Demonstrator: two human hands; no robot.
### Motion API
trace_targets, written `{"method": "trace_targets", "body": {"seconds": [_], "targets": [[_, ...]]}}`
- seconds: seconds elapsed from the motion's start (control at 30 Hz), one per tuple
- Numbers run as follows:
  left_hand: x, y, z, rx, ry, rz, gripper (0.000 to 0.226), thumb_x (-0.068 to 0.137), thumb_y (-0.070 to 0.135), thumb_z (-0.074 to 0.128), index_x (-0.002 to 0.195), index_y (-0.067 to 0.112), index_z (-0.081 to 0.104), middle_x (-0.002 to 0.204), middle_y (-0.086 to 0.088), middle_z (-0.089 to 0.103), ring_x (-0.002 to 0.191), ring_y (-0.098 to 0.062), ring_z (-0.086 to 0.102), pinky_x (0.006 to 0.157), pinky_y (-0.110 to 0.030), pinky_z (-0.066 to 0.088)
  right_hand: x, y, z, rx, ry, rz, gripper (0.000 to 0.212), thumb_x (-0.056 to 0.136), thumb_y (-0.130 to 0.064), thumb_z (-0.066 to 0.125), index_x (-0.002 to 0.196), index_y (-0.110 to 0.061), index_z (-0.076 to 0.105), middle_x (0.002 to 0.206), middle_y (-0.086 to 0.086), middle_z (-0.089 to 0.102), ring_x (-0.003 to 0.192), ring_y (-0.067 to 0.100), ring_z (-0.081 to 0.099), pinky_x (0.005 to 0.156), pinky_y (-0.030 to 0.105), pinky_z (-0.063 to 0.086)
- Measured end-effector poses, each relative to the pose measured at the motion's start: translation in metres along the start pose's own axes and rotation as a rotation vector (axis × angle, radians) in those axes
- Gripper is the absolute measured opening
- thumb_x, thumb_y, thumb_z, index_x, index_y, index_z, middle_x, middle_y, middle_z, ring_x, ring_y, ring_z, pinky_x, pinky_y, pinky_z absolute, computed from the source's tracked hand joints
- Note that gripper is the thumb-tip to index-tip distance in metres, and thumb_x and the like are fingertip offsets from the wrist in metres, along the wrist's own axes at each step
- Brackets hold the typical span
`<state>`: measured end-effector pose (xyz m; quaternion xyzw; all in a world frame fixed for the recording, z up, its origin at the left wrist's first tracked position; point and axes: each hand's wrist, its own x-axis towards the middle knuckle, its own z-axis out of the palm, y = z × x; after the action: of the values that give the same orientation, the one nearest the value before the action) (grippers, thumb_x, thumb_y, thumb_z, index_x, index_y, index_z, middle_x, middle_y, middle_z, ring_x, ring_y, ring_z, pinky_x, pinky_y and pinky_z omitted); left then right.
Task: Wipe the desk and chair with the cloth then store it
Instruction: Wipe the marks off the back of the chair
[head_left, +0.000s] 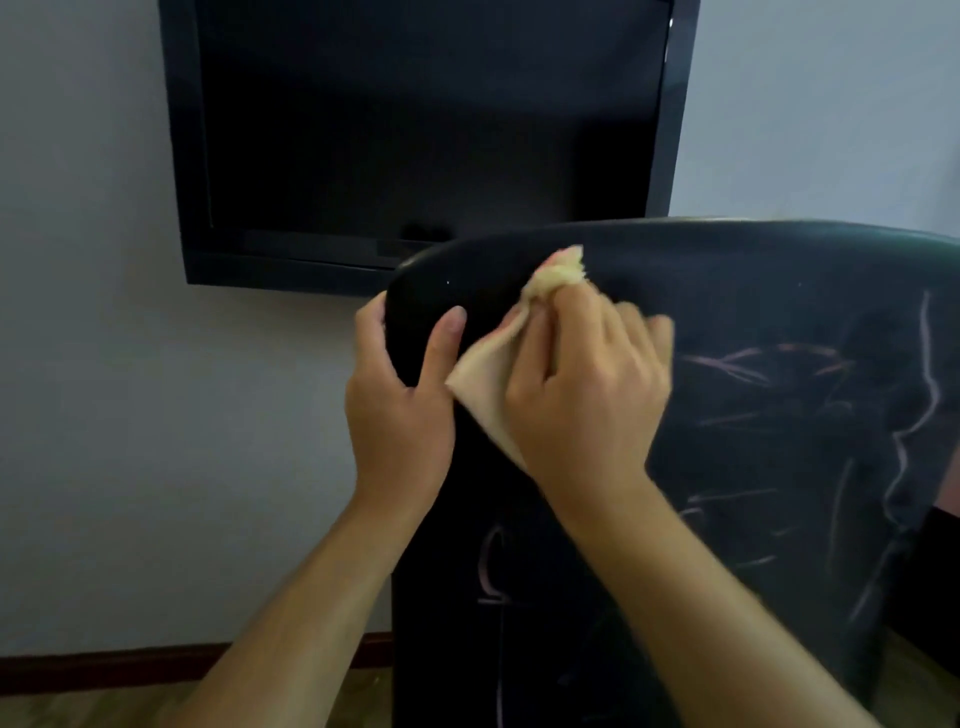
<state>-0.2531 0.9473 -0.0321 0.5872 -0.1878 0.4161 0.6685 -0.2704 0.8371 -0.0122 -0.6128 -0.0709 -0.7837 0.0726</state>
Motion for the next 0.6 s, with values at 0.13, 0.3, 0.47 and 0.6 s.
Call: {"method": "trace_targets", "body": {"seconds": [0.13, 0.3, 0.47, 0.6], "targets": [[-0.001, 0.001, -0.003, 0.006, 0.005, 0.014, 0.042, 0.093, 0.047, 0.064, 0.126, 0.023, 0.056, 0.108, 0.009, 0.069, 0.099, -0.003, 0.067, 0.084, -0.030, 0.057, -0.045, -0.011, -0.003, 0.011, -0.096, -0.125, 0.029, 0.097, -0.020, 0.054, 0.069, -0.013, 0.058, 0.061, 0.004, 0.052, 0.054, 0.025, 0.043, 0.060, 0.040, 0.031], [0.000, 0.002, 0.002, 0.002, -0.023, 0.013, 0.036, 0.095, 0.042, 0.061, 0.125, 0.024, 0.055, 0.103, 0.014, 0.067, 0.096, 0.002, 0.065, 0.080, -0.019, 0.055, -0.021, 0.060, -0.022, -0.133, 0.005, 0.063, 0.023, 0.093, -0.014, 0.055, 0.071, -0.010, 0.057, 0.058, 0.008, 0.050, 0.056, 0.030, 0.046, 0.063, 0.040, 0.033], [-0.006, 0.001, 0.008, 0.015, 0.039, 0.060, 0.043, 0.096, 0.047, 0.059, 0.129, 0.020, 0.052, 0.105, 0.017, 0.066, 0.097, 0.001, 0.064, 0.080, -0.022, 0.054, -0.027, 0.009, -0.010, -0.039, 0.043, 0.182, 0.017, 0.092, -0.012, 0.055, 0.077, -0.008, 0.062, 0.062, 0.008, 0.054, 0.060, 0.029, 0.046, 0.062, 0.040, 0.036], [-0.004, 0.001, 0.004, 0.016, 0.010, 0.069, 0.047, 0.093, 0.052, 0.060, 0.127, 0.020, 0.054, 0.105, 0.010, 0.069, 0.096, -0.004, 0.067, 0.080, -0.030, 0.057, -0.034, -0.017, -0.005, 0.031, -0.074, 0.014, 0.029, 0.096, -0.016, 0.052, 0.068, -0.012, 0.058, 0.056, 0.004, 0.051, 0.053, 0.022, 0.041, 0.054, 0.039, 0.035]]}}
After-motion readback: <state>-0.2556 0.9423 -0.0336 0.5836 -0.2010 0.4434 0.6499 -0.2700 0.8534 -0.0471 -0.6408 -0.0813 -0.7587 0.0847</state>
